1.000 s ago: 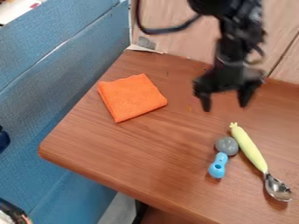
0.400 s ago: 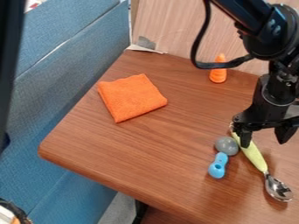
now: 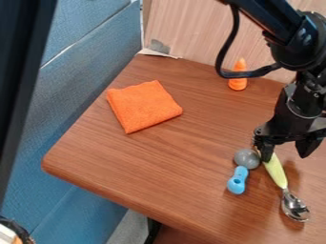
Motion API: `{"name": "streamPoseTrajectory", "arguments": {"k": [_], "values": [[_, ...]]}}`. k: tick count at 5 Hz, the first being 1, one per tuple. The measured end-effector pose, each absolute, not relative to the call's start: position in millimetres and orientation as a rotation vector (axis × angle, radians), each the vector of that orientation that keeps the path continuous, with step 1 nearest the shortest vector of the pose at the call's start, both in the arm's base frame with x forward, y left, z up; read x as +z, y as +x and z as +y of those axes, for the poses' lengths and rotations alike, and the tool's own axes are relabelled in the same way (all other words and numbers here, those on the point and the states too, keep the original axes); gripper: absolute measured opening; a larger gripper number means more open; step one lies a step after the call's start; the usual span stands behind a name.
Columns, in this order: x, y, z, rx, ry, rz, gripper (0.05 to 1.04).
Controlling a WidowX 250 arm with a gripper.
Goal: Move the yellow spoon and place it on the orange towel
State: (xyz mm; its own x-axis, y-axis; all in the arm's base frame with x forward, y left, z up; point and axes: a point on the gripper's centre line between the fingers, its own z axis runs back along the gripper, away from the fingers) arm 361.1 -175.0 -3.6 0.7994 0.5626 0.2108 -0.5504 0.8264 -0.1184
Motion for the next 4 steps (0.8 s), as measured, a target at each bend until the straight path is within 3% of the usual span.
{"name": "streamPoseTrajectory", "arguments": {"k": [2,4], "values": [[-20.8,351.3,-168.2,0.616,0.01,-0.202,0.952],[-21.2,353.8,-165.0,0.619,0.038,-0.211,0.435]]}}
